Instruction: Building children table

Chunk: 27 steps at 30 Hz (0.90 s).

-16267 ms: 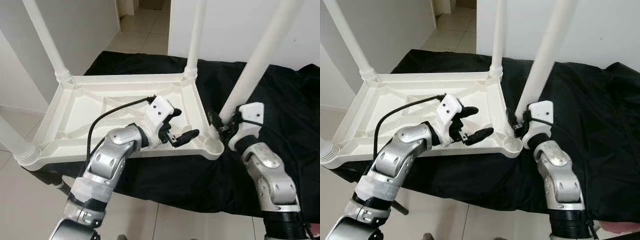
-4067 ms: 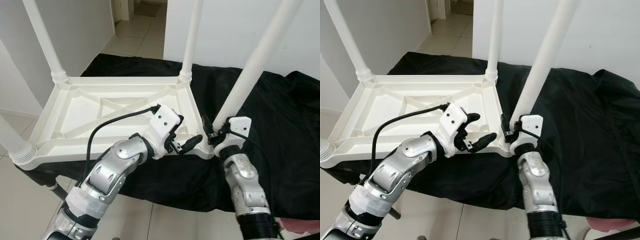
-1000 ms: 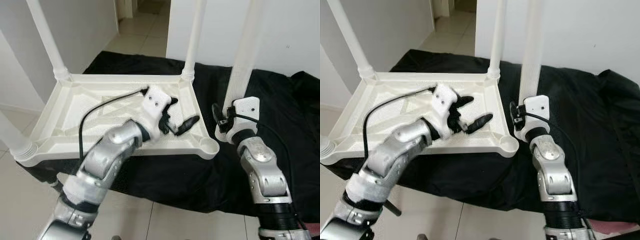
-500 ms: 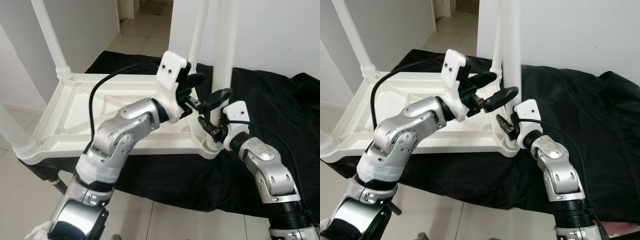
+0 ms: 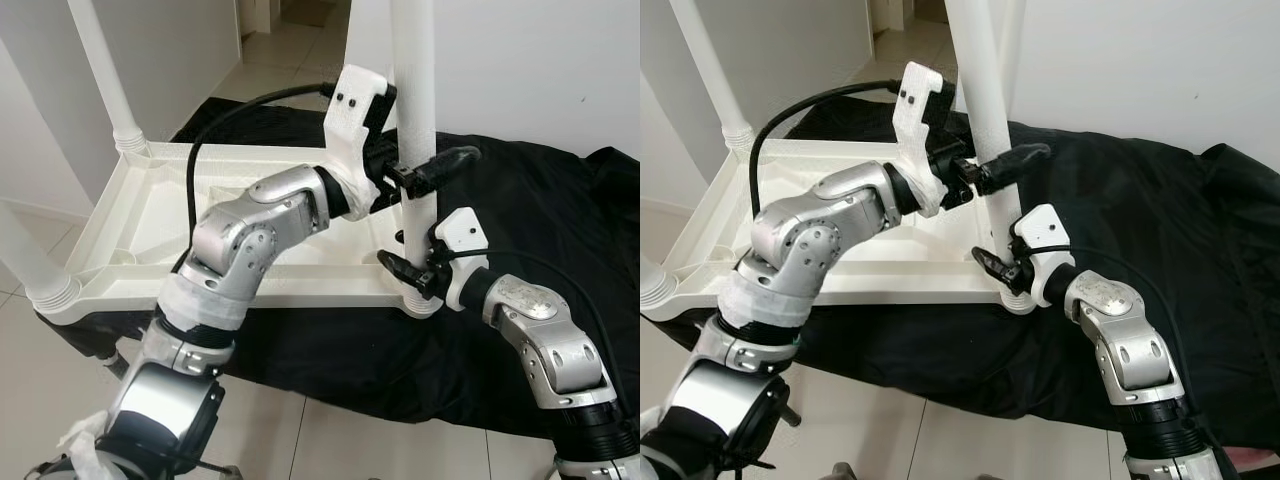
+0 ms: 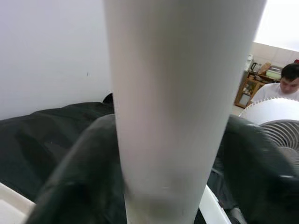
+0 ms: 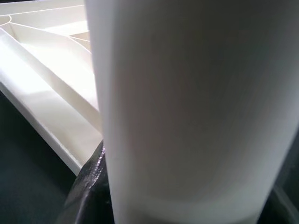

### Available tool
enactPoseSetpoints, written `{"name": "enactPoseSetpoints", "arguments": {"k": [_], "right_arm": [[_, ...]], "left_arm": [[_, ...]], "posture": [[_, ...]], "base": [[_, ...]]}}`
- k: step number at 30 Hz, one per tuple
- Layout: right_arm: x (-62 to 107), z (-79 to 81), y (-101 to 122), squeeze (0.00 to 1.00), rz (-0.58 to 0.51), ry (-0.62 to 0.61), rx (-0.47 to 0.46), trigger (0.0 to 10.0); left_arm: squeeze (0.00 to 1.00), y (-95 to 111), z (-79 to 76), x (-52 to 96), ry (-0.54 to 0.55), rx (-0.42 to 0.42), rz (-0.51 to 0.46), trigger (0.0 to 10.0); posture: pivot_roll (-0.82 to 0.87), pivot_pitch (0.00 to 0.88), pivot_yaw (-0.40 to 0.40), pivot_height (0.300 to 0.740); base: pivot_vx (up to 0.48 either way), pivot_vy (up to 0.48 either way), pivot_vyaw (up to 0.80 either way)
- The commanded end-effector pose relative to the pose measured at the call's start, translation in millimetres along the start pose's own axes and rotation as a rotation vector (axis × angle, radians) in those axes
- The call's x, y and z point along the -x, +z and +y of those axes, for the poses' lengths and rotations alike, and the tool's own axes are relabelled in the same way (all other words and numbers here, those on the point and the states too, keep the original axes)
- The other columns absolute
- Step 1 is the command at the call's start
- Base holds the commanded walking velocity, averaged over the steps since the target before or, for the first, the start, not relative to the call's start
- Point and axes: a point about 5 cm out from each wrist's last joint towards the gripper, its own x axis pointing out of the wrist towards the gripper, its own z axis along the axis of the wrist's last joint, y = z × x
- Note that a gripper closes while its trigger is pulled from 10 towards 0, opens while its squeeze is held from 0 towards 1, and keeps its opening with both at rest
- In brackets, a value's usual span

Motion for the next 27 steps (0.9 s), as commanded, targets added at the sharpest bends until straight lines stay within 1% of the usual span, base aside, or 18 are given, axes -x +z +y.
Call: {"name": "enactPoseSetpoints", "arguments": {"k": [1, 7, 8, 12, 13, 14, 17, 18, 19, 20, 21, 22, 23, 24, 25, 26, 27], "right_arm": [[0.9, -0.5, 1, 0.00, 0.004, 0.009, 0.004, 10.0], [1.0, -3.8, 2, 0.00, 0.009, 0.000, 0.015, 10.0], [1.0, -5.3, 3, 0.00, 0.007, -0.010, 0.013, 10.0], [0.8, -6.2, 3, 0.00, 0.005, -0.020, 0.014, 10.0], [0.2, -6.4, 3, 0.00, 0.002, -0.034, 0.016, 10.0], [-0.6, -6.4, 3, 0.00, -0.001, -0.049, 0.011, 10.0], [-1.5, -5.5, 2, 0.00, -0.004, -0.063, 0.004, 10.0], [-2.1, -5.6, 2, 0.00, -0.008, -0.073, -0.005, 10.0], [-2.1, -5.6, 2, 0.00, -0.008, -0.073, -0.005, 10.0], [-2.5, -5.7, 2, 0.00, -0.011, -0.080, -0.010, 10.0], [-3.6, -6.3, 3, 0.00, -0.022, -0.098, -0.040, 10.0], [-4.8, -7.9, 3, 0.00, -0.032, -0.121, -0.064, 10.0], [-4.8, -7.9, 3, 0.00, -0.032, -0.121, -0.064, 10.0], [-5.5, -8.9, 4, 0.00, -0.039, -0.136, -0.079, 10.0], [-5.8, -10.4, 3, 0.55, -0.046, -0.153, -0.107, 10.0], [-5.6, -12.7, 4, 1.00, -0.055, -0.173, -0.108, 10.0], [-5.3, -14.1, 5, 1.00, -0.061, -0.187, -0.108, 10.0]], "left_arm": [[0.00, 4, -14.7, 0.1, -0.263, -0.002, 0.004, 0.0], [0.00, 6, -16.3, -1.0, -0.290, -0.007, -0.002, 0.0], [0.00, 8, -17.4, -2.5, -0.303, 0.003, -0.017, 0.0], [0.00, 9, -16.8, -3.9, -0.303, 0.013, -0.029, 0.0], [0.00, 9, -14.0, -5.9, -0.280, 0.017, -0.030, 9.2], [0.00, 10, -12.2, -7.7, -0.262, 0.018, -0.031, 10.0], [0.00, 11, -10.1, -9.5, -0.233, 0.018, -0.028, 10.0], [0.00, 12, -8.4, -10.5, -0.215, 0.049, -0.020, 10.0], [0.00, 12, -8.4, -10.5, -0.215, 0.049, -0.020, 10.0], [0.00, 13, -7.2, -11.1, -0.203, 0.072, -0.013, 10.0], [0.00, 14, -5.5, -12.5, -0.181, 0.088, 0.002, 10.0], [0.00, 13, -1.1, -14.1, -0.130, 0.086, 0.038, 10.0], [0.00, 13, -1.1, -14.1, -0.130, 0.086, 0.038, 10.0], [0.00, 12, 2.0, -14.9, -0.093, 0.079, 0.062, 10.0], [0.00, 13, 4.5, -15.7, -0.068, 0.082, 0.067, 10.0], [0.00, 15, 6.3, -16.3, -0.056, 0.102, 0.062, 10.0], [0.00, 16, 7.1, -16.9, -0.056, 0.119, 0.056, 10.0]], "posture": [[-0.06, 0.001, -0.047, 0.740], [-0.08, 0.000, -0.038, 0.740], [-0.08, 0.000, -0.036, 0.740], [-0.08, 0.000, -0.034, 0.740], [-0.08, 0.000, -0.021, 0.740], [-0.08, 0.000, -0.007, 0.740], [-0.08, 0.000, 0.001, 0.740], [-0.08, 0.000, 0.006, 0.740], [-0.08, 0.000, 0.006, 0.740], [-0.08, 0.000, 0.006, 0.740], [-0.07, 0.000, 0.008, 0.740], [-0.07, 0.000, 0.011, 0.740], [-0.07, 0.000, 0.011, 0.740], [-0.07, 0.000, 0.011, 0.740], [-0.07, 0.000, 0.022, 0.740], [-0.08, 0.000, 0.030, 0.740], [-0.08, 0.000, 0.030, 0.740]], "base": [[0.000, 0.000, 0.00], [0.000, 0.000, 0.00], [0.000, 0.000, 0.00], [0.000, 0.000, 0.00], [0.000, 0.000, 0.00], [0.000, 0.000, 0.00], [0.000, 0.000, 0.00], [0.000, 0.000, 0.00], [0.000, 0.000, 0.00], [0.000, 0.000, 0.00], [0.000, 0.000, 0.00], [0.000, 0.000, 0.00], [0.000, 0.000, 0.00], [0.000, 0.000, 0.00], [0.000, 0.000, 0.00], [0.000, 0.000, 0.00], [0.000, 0.000, 0.00]]}}
